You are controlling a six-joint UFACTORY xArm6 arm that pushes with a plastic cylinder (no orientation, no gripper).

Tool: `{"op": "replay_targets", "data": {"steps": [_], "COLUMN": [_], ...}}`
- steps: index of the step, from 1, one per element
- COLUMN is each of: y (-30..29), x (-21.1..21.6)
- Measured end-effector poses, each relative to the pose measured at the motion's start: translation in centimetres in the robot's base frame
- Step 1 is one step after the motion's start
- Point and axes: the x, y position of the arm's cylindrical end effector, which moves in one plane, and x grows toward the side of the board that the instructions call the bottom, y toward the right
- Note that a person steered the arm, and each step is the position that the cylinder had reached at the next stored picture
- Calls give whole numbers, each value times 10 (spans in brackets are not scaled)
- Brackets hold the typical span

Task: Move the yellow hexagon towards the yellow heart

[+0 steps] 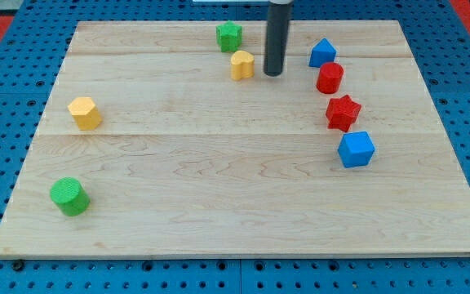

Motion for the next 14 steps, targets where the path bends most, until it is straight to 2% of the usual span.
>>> {"op": "replay_targets", "data": {"steps": [1, 2, 3, 4, 5, 6, 7, 8, 9, 10, 11, 13, 14], "y": [-31, -17, -70, -173, -254, -336, -305, -213, -175, -184, -201, -185, -219], "x": [2, 28, 108, 144, 155, 133, 106, 115, 100, 75, 70, 52, 43]}}
